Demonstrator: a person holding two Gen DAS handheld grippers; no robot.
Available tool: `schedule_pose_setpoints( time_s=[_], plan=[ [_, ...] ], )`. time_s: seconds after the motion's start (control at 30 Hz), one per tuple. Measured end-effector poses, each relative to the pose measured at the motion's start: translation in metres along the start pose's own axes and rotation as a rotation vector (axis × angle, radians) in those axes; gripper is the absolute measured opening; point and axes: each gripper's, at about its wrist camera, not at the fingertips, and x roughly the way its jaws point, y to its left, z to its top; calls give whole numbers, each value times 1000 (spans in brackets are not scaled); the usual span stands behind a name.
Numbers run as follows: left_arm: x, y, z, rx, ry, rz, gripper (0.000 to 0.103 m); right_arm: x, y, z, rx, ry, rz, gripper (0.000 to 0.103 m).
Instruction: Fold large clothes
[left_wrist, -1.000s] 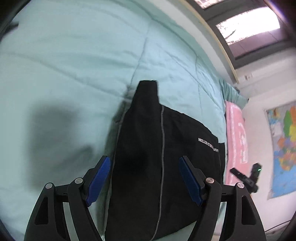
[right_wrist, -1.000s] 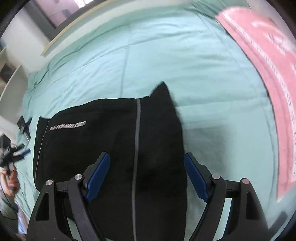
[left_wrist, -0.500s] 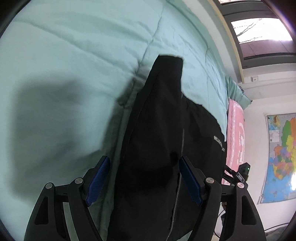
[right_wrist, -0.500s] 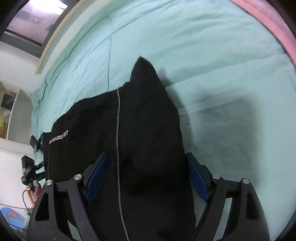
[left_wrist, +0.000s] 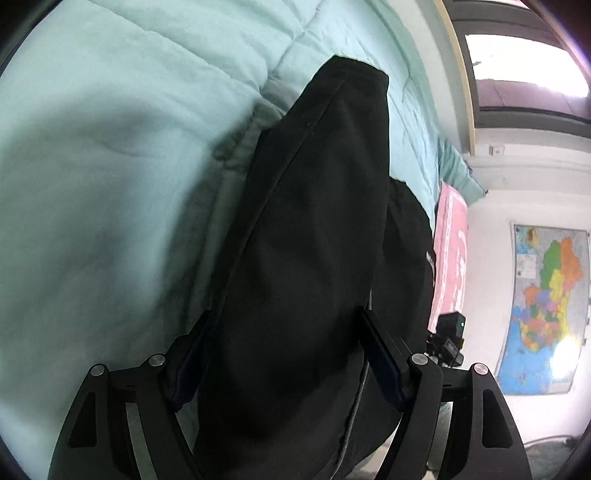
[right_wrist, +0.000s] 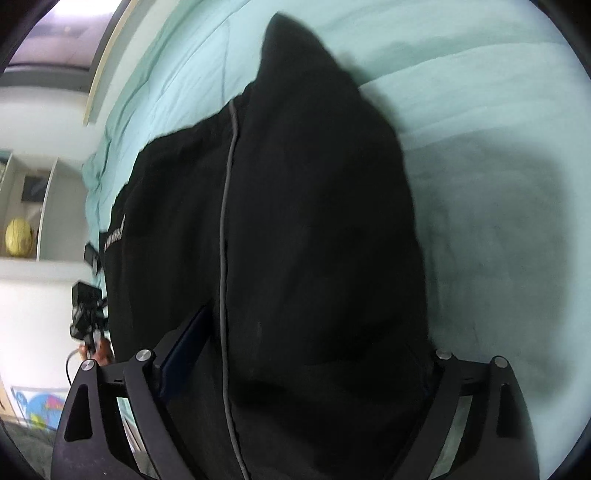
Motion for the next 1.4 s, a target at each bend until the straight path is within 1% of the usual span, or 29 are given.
schedule_pose_setpoints(
  time_s=[0.03, 0.1, 0.2, 0.23, 0.27, 0.3, 0.33, 0.37, 0.4, 0.43, 0.53, 0.63, 0.7, 0.77, 0.83, 0.93, 1.0, 1.1, 1.17, 1.27, 1.3, 1.4],
  plan=[
    [2, 2, 0, -2, 7, 15, 79, 5, 1, 0, -9, 13, 4, 98],
    [9, 9, 0, -25, 12, -1, 83, 18, 4, 2, -23, 31, 21, 103],
    [19, 10, 1, -36, 5, -8, 85, 33, 10, 8, -30, 38, 47, 103],
    [20, 5, -1, -24, -4, -6, 83, 35, 13, 9, -39, 32, 48, 100],
    [21, -1, -3, 0, -14, -8, 74, 35, 16, 9, -49, 25, 49, 95],
    [20, -11, -6, 38, -20, -5, 55, 32, 20, 7, -69, 13, 57, 87],
    [17, -22, -11, 85, -32, 36, 48, 27, 22, 5, -81, 4, 57, 77],
    [14, -31, -15, 117, -40, 54, 44, 22, 27, 1, -103, -8, 48, 71],
    [9, -40, -19, 141, -52, 55, 40, 20, 30, 0, -117, -17, 44, 61],
    [3, -47, -24, 147, -69, 41, 38, 14, 36, -4, -130, -32, 44, 54],
    [-17, -68, -41, 159, -116, -29, 37, -1, 53, -15, -163, -75, 48, 49],
    [-34, -97, -66, 200, -151, -75, 37, -18, 81, -31, -208, -120, 103, 46],
    [-46, -119, -88, 241, -171, -75, 36, -29, 101, -46, -242, -143, 136, 46],
    [-57, -135, -104, 269, -190, -68, 36, -38, 120, -62, -284, -155, 141, 46],
    [-74, -151, -126, 303, -216, -52, 36, -43, 136, -78, -311, -158, 140, 46],
    [-99, -158, -152, 323, -245, -39, 37, -53, 152, -104, -328, -157, 147, 46],
    [-110, -161, -165, 318, -252, -37, 37, -60, 156, -120, -312, -155, 175, 46],
    [-119, -157, -184, 295, -247, -39, 37, -64, 155, -138, -275, -139, 201, 46],
    [-119, -146, -194, 271, -233, -34, 37, -62, 151, -147, -264, -126, 196, 46],
    [-107, -123, -211, 224, -199, -17, 37, -47, 142, -152, -231, -93, 176, 46],
    [-104, -110, -213, 211, -191, -12, 37, -40, 138, -153, -220, -83, 164, 46],
    [-85, -72, -209, 146, -175, 11, 37, -20, 125, -152, -194, -67, 124, 45]
  ],
)
